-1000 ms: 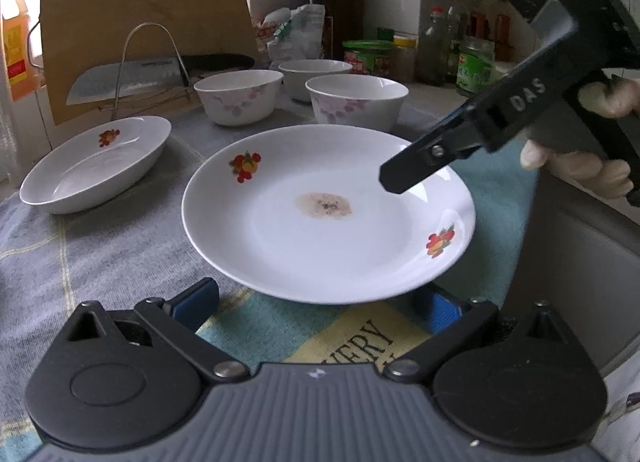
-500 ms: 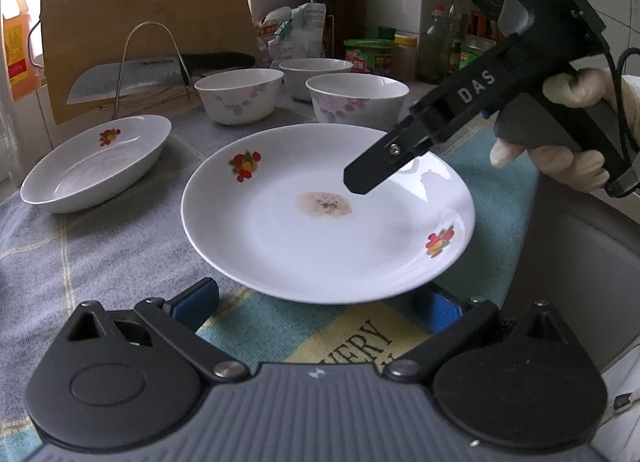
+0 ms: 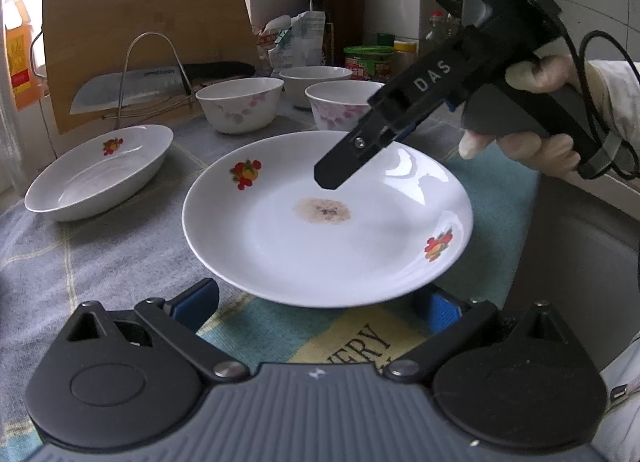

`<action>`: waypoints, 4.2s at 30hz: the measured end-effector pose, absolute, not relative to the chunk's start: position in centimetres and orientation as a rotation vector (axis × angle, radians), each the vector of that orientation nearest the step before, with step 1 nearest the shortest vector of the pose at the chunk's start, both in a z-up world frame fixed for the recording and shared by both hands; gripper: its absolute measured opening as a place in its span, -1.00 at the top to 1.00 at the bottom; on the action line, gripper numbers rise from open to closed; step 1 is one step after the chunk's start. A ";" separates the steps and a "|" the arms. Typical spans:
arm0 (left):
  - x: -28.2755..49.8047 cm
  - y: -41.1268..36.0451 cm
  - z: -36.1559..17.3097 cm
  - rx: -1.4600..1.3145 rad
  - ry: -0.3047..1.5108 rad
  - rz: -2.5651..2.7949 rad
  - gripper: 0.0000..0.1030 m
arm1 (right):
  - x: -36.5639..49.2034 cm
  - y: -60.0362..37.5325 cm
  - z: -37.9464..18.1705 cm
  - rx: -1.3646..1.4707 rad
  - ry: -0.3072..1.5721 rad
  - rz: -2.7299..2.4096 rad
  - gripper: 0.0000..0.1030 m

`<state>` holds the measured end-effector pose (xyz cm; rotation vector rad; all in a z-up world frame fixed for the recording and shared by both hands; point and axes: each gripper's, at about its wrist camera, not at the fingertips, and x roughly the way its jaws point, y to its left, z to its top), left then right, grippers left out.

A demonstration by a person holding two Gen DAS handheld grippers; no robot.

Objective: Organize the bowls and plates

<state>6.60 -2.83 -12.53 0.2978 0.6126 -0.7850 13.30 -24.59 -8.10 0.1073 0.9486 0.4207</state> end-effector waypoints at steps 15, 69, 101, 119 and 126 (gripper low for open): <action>6.3 -2.5 -12.2 0.288 0.597 -0.815 -0.99 | 14.8 -25.0 -8.1 0.199 0.992 0.510 -1.00; 7.4 0.0 -11.5 0.332 0.616 -0.957 -0.99 | 14.8 -23.9 -7.8 0.245 1.045 0.472 -1.00; 6.3 0.7 -10.4 0.313 0.604 -0.897 -0.99 | 15.2 -22.4 -6.2 0.184 1.013 0.555 -1.00; 4.7 1.0 -8.8 0.286 0.619 -0.806 -0.99 | 15.2 -21.2 -5.6 0.106 0.984 0.667 -1.00; 5.6 1.9 -9.0 0.283 0.642 -0.833 -0.99 | 15.2 -20.2 -6.3 0.090 0.993 0.654 -1.00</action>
